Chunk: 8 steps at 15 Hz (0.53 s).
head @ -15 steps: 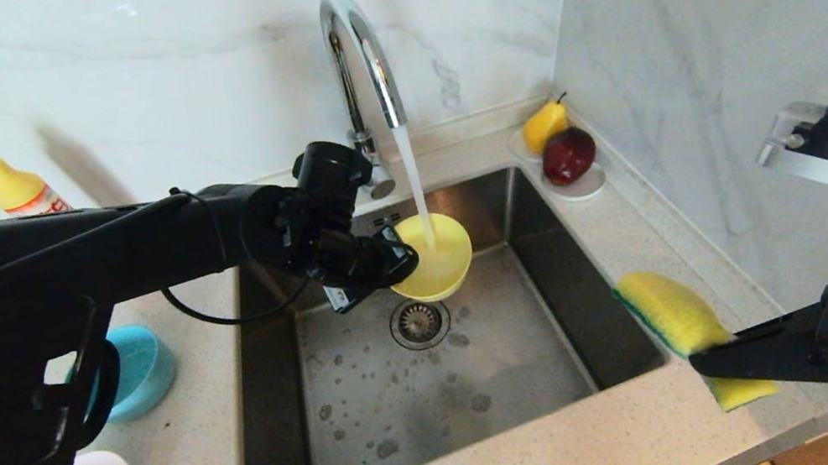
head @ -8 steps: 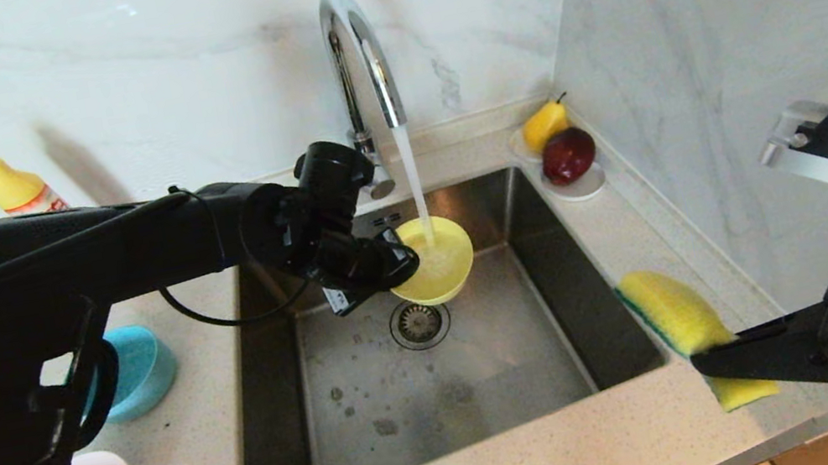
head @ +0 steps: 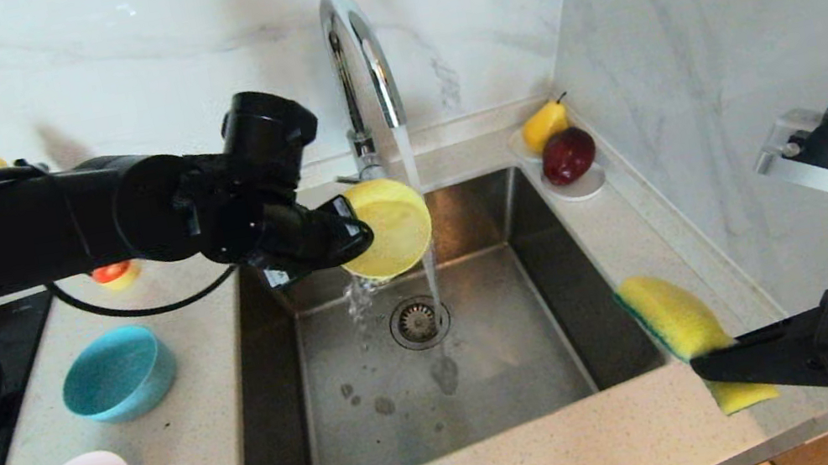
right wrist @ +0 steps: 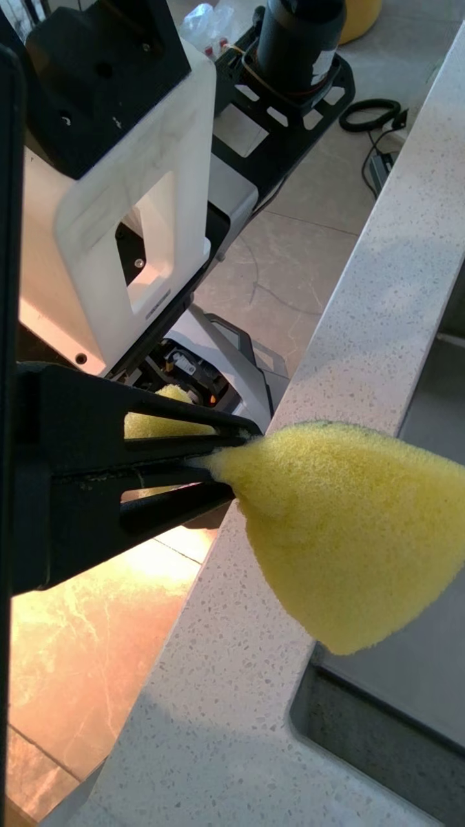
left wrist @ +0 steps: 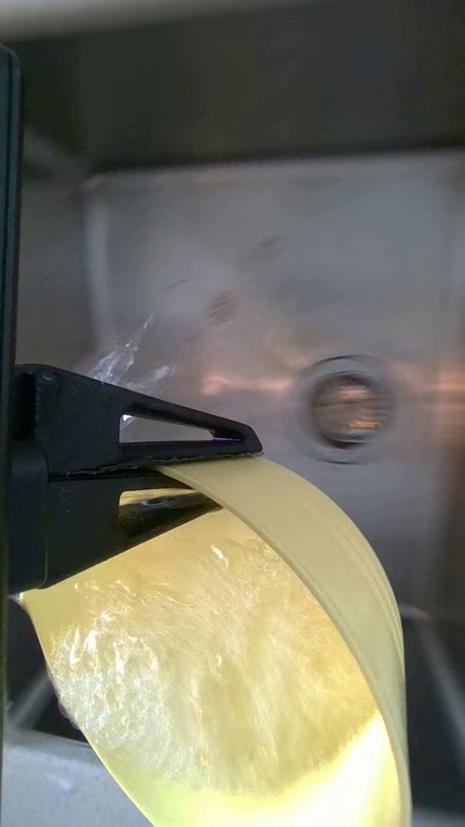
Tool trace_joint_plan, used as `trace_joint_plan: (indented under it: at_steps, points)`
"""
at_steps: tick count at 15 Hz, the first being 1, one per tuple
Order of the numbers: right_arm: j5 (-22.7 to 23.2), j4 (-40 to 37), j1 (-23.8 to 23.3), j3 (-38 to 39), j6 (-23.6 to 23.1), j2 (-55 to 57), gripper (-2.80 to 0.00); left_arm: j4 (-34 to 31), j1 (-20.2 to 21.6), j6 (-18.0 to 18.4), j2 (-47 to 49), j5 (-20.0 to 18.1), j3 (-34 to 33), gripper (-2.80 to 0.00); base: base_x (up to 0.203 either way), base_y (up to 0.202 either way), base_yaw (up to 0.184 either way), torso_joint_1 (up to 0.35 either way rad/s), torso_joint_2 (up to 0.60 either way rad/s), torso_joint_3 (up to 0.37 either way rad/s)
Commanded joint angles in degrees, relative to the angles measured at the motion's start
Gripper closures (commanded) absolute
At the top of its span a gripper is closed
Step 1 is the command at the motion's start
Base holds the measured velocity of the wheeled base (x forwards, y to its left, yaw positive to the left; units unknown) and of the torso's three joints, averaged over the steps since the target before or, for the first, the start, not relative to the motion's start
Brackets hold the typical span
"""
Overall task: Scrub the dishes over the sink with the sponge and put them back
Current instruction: Wash the bowl
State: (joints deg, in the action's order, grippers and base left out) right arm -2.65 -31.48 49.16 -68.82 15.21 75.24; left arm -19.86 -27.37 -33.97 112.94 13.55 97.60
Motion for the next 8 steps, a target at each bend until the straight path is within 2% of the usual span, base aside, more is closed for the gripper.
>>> trace_joint_plan:
  at_steps: [1,4,8]
  points:
    - [0.0,-0.2,-0.6,0.3,0.1,0.3,0.0,10.4,0.0,5.3,-8.7,2.2,-8.1,0.0,0.0,0.0,0.0,0.0,0.0,0.0]
    - [-0.1,-0.2,-0.7,1.1,0.2,0.3,0.0,25.5,0.0,13.8,-13.1,5.6,-18.0,0.0,0.0,0.0,0.0,0.0,0.0,0.0]
    - [0.0,-0.2,-0.7,0.4,0.1,0.5,0.0,45.0,0.2,20.6,-14.9,6.3,-27.2,0.0,0.0,0.0,0.0,0.0,0.0,0.0]
